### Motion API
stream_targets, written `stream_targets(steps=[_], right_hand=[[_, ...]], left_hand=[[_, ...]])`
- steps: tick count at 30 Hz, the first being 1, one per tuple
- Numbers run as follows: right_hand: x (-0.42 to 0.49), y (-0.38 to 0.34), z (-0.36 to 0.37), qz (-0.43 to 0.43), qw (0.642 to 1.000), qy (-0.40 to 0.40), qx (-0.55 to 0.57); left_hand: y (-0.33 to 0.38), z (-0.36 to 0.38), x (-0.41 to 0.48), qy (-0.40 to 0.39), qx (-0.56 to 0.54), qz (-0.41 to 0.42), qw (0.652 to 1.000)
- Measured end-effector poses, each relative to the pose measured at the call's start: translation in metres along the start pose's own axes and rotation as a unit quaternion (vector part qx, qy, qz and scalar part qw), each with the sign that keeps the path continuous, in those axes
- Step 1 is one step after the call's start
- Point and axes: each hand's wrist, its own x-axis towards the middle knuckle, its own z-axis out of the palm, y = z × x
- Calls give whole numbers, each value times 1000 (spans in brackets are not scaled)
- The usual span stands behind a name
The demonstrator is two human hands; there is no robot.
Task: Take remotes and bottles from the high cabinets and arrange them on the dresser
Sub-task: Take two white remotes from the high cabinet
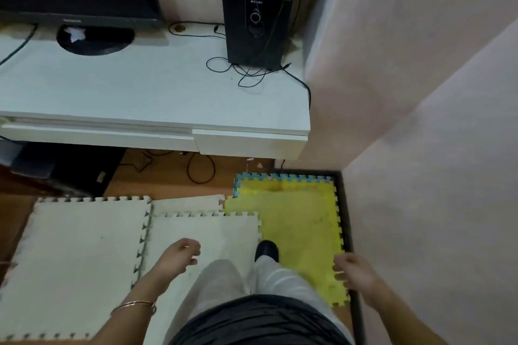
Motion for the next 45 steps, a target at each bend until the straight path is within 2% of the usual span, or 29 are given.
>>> stream_targets(steps=[3, 8, 16, 21, 28, 32, 34, 37, 40, 42, 45], right_hand=[[11, -63, -17, -53, 998, 23, 6], [24, -95, -25, -74, 997, -4, 2], [44, -90, -8, 58, 998, -19, -23], [56, -125, -13, 72, 996, -13, -47], [64, -193, -13, -45, 998, -17, -51], [59, -246, -17, -146, 982, -36, -117], [44, -283, -24, -212, 971, -30, -104], [2, -351, -44, -340, 939, -14, -50], [-52, -414, -66, -466, 883, 10, -57], [-91, -454, -80, -545, 836, 34, -43], [-152, -504, -99, -650, 756, 81, -24]], left_hand=[[23, 8, 4, 18, -23, 19, 999], [28, 3, 14, 32, -20, -14, 999], [60, -19, 57, 19, -34, -87, 995], [104, -32, 78, 14, -44, -57, 997], [169, -47, 74, 28, 9, 74, 997], [217, -48, 60, 58, 8, 154, 986], [247, -48, 47, 62, -9, 198, 978], [313, -54, 20, 72, 14, 313, 947], [383, -67, -21, 107, 20, 440, 891], [429, -76, -56, 127, 24, 536, 834], [491, -90, -115, 146, 33, 666, 731]])
